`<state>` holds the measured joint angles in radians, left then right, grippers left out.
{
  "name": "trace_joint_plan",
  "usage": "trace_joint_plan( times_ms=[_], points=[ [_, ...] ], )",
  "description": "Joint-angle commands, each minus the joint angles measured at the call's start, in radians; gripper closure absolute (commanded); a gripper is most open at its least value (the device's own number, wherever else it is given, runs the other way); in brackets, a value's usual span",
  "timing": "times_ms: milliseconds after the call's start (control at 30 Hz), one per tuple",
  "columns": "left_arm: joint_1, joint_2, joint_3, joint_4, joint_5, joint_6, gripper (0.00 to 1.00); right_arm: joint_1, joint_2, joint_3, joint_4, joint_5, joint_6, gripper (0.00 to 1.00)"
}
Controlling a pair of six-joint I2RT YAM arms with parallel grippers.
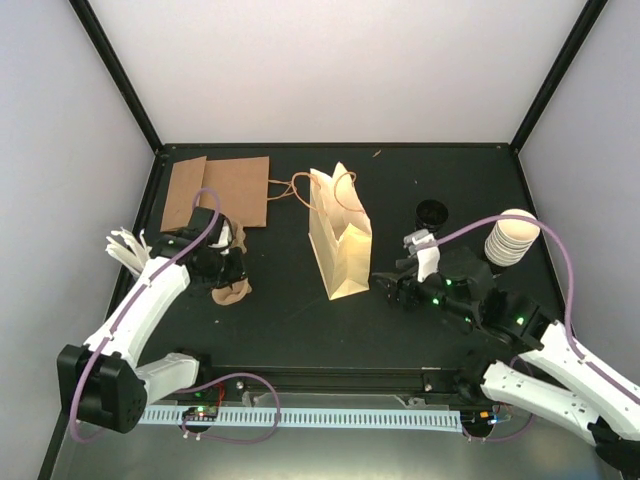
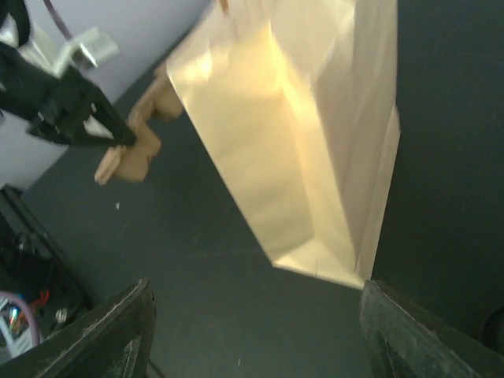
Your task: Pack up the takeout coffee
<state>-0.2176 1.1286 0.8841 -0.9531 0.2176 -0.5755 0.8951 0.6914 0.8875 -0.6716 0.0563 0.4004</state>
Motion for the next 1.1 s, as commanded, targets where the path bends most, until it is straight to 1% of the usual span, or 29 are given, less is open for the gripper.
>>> trace_joint_plan(
  times_ms=[0, 100, 200, 333, 400, 467, 667, 833, 900, 1000, 1067],
  points=[
    [-0.013, -0.04, 0.009, 0.016, 0.097, 0.017, 0.8, -0.004, -0.036, -0.107, 0.062, -0.124, 0.099, 0.27],
    [-0.038, -0.045, -0.03, 0.052, 0.136, -0.001, 0.8, -0.004, -0.057, -0.181, 0.126, -0.184, 0.167, 0.28],
    [-0.102, -0.046, -0.081, 0.115, 0.175, -0.053, 0.8, -0.004, -0.087, -0.275, 0.2, -0.243, 0.258, 0.29],
    [-0.205, -0.035, -0.105, 0.162, 0.141, -0.116, 0.79, -0.005, -0.118, -0.411, 0.308, -0.279, 0.354, 0.3],
    [-0.235, -0.023, -0.106, 0.17, 0.122, -0.133, 0.79, -0.004, -0.117, -0.451, 0.343, -0.279, 0.38, 0.3],
    [-0.254, -0.012, -0.107, 0.185, 0.122, -0.144, 0.78, -0.004, -0.104, -0.486, 0.385, -0.29, 0.402, 0.3],
    [-0.278, 0.012, -0.112, 0.224, 0.146, -0.149, 0.7, -0.002, -0.027, -0.587, 0.561, -0.356, 0.464, 0.31],
    [-0.279, 0.032, -0.123, 0.239, 0.147, -0.137, 0.69, -0.001, -0.017, -0.585, 0.554, -0.331, 0.452, 0.32],
    [-0.284, 0.04, -0.123, 0.243, 0.147, -0.129, 0.63, -0.002, -0.026, -0.576, 0.533, -0.318, 0.441, 0.32],
    [-0.316, 0.053, -0.1, 0.242, 0.147, -0.084, 0.49, -0.001, -0.04, -0.567, 0.494, -0.293, 0.429, 0.32],
    [-0.351, 0.056, -0.075, 0.234, 0.145, -0.039, 0.41, -0.001, -0.049, -0.568, 0.474, -0.275, 0.425, 0.32]
  ],
)
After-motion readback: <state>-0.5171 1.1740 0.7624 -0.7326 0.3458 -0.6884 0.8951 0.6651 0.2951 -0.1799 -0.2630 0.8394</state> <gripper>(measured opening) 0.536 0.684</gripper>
